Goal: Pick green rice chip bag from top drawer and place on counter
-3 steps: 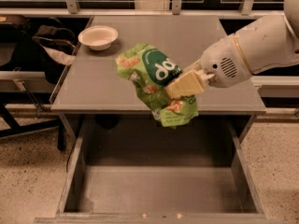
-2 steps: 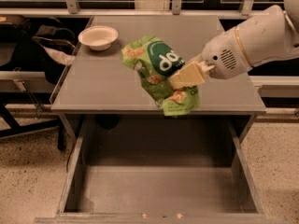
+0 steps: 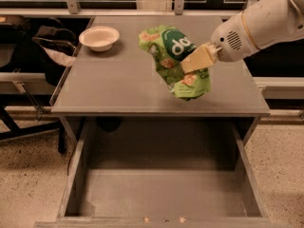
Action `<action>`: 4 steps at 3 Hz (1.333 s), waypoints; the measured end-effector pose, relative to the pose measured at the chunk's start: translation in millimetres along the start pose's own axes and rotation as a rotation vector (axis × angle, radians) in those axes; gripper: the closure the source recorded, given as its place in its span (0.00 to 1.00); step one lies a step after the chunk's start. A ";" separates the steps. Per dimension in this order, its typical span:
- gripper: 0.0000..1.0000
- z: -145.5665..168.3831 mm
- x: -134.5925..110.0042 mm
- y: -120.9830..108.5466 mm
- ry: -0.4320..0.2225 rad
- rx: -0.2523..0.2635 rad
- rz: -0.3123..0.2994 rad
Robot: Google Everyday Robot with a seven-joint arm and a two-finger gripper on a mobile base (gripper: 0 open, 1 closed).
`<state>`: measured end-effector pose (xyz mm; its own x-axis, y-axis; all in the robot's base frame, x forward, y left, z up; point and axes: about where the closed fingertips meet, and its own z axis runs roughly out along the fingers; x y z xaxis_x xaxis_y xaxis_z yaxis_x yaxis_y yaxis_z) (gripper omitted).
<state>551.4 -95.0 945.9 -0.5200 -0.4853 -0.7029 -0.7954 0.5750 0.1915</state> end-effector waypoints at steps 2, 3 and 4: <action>1.00 0.0 5.1 -1.5 -0.006 0.010 0.015; 1.00 4.9 5.7 -11.1 -0.014 0.029 0.025; 1.00 20.2 -4.0 -16.4 -0.020 0.011 0.023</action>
Offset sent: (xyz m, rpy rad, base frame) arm -0.0023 -0.0127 -0.0113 0.0123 0.0076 -0.0539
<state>572.8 -89.2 931.7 -0.5316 -0.4584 -0.7122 -0.7800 0.5928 0.2006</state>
